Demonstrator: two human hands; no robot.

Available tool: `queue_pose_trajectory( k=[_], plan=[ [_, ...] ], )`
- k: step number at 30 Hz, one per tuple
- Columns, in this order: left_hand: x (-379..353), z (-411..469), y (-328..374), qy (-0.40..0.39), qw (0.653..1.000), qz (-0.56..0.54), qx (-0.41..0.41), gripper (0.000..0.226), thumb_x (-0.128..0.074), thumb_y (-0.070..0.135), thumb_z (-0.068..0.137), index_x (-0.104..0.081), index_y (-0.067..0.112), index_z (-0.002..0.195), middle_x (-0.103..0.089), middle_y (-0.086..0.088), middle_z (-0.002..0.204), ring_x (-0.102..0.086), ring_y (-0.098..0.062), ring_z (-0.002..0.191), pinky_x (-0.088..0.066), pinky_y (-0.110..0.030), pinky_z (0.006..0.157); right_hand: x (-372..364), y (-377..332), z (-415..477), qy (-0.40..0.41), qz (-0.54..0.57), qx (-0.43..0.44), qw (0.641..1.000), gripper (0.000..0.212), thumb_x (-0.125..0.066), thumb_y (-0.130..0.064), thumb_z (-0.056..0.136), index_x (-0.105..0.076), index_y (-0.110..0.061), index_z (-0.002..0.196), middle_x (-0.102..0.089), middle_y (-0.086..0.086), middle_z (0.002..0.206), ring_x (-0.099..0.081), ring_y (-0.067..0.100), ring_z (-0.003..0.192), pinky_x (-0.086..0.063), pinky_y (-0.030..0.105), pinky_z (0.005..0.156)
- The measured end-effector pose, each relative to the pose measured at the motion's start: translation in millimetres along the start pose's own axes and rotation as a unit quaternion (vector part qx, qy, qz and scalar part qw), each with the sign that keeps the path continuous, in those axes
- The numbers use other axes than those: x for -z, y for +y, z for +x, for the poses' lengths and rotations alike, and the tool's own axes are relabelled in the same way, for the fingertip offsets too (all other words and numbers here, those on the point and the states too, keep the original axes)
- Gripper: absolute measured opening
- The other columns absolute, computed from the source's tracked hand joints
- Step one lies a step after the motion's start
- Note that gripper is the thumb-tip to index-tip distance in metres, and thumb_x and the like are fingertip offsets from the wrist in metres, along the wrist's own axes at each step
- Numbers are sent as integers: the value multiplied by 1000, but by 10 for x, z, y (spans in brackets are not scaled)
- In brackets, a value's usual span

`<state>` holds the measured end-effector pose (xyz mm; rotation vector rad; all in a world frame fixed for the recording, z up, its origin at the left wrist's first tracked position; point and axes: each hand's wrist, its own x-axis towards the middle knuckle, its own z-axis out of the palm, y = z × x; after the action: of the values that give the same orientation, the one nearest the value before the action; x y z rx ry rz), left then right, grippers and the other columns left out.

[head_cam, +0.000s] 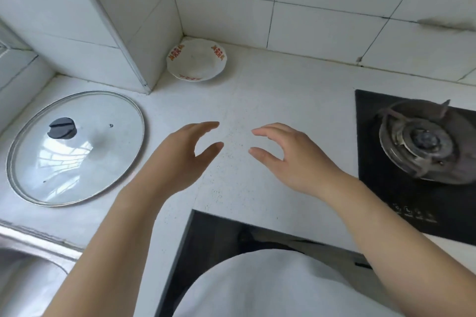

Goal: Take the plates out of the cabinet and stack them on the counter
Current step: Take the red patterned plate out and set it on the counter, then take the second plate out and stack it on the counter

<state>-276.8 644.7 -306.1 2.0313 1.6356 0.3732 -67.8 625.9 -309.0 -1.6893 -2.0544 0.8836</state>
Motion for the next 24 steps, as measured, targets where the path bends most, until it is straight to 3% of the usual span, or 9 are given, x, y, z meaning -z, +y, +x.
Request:
queue_pose_trajectory(
  k=[7, 12, 16, 20, 24],
  plan=[
    [68, -918, -31, -10, 999, 4, -39, 46, -45, 48, 90, -40, 40, 135, -46, 18, 137, -46, -2, 121, -32, -18, 84, -364, -477, -778, 42, 29, -20, 998, 45, -46, -49, 90, -46, -30, 132, -45, -19, 134, -41, -3, 119, -28, 14, 93],
    [-43, -1491, -18, -36, 997, -10, -73, 47, -45, 48, 89, -39, 41, 135, -45, 19, 138, -50, -1, 107, -34, -20, 82, -739, -573, -1444, 61, 48, -76, 994, 45, -46, -49, 91, -46, -30, 132, -46, -18, 134, -43, -2, 118, -31, 15, 90],
    [-256, -1685, 294, -83, 986, -18, -144, 46, -45, 46, 90, -40, 37, 136, -46, 19, 137, -46, -2, 121, -35, -20, 87, -736, -456, -2170, 135, 53, -147, 978, 45, -46, -48, 91, -46, -30, 131, -47, -19, 132, -43, -3, 118, -32, 15, 89],
    [-457, -1769, 653, -139, 964, 1, -227, 45, -44, 47, 91, -41, 38, 135, -46, 20, 137, -45, -2, 122, -34, -18, 85, -655, -343, -2790, 198, 52, -211, 956, 46, -47, -49, 90, -47, -29, 131, -49, -18, 131, -43, -3, 117, -31, 15, 90],
    [-647, -1873, 1021, -187, 937, 24, -294, 43, -44, 46, 91, -44, 36, 133, -47, 17, 137, -49, -6, 119, -36, -20, 82, -655, -245, -3348, 259, 66, -265, 926, 46, -46, -50, 89, -48, -30, 130, -51, -17, 130, -46, -2, 113, -40, 18, 89]
  ],
)
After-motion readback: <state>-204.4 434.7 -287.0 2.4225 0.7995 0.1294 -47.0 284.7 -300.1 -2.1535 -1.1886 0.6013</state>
